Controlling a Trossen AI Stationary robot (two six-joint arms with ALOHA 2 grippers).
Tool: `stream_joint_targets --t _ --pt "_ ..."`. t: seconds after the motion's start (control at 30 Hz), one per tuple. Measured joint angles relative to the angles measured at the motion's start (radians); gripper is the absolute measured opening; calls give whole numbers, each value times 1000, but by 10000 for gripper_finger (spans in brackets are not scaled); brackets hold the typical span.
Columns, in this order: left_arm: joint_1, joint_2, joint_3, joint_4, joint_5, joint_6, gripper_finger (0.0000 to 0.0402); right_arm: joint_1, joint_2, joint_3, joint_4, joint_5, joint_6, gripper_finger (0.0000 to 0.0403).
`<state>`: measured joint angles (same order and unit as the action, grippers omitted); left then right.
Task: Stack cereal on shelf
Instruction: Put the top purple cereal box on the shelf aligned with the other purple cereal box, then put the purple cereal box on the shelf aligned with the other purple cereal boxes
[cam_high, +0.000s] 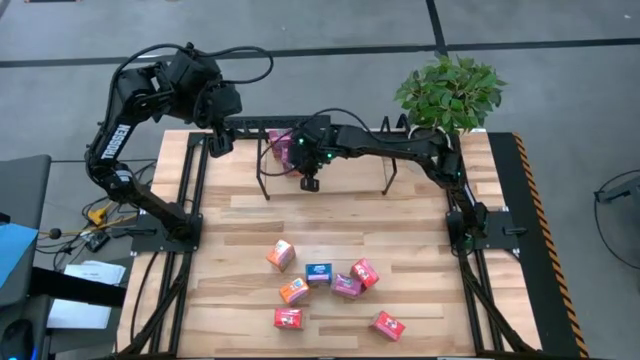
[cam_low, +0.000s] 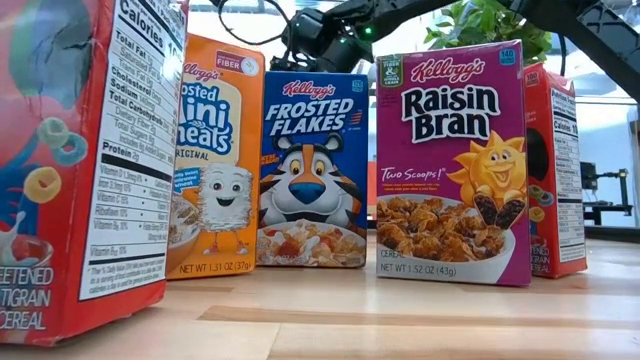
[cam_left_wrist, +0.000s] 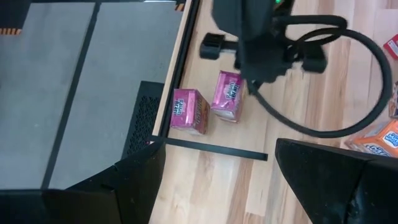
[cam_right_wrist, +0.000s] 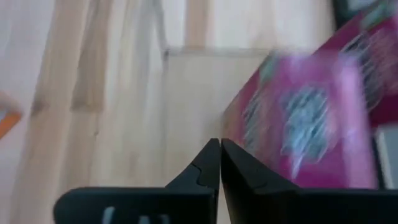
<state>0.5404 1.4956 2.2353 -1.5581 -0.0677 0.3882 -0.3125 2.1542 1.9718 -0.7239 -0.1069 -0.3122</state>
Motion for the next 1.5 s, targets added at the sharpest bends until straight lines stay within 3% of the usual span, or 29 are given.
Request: stream_joint_targets --t 0.3,0.6,0.87,1.17,1.3,1.5 --pt "0 0 0 1 0 8 297 -24 -36 0 -218 19 -10 13" --pt "0 0 0 1 0 6 297 -49 11 0 -73 29 -2 42" --pt "0 0 0 3 0 10 297 -48 11 0 70 29 -2 30" --pt "0 0 0 3 0 11 297 -49 10 0 44 29 14 26" --pt "0 0 0 3 0 10 297 -43 -1 8 -27 28 27 40" --pt "0 0 0 -8 11 5 297 1 -82 109 -482 5 61 43"
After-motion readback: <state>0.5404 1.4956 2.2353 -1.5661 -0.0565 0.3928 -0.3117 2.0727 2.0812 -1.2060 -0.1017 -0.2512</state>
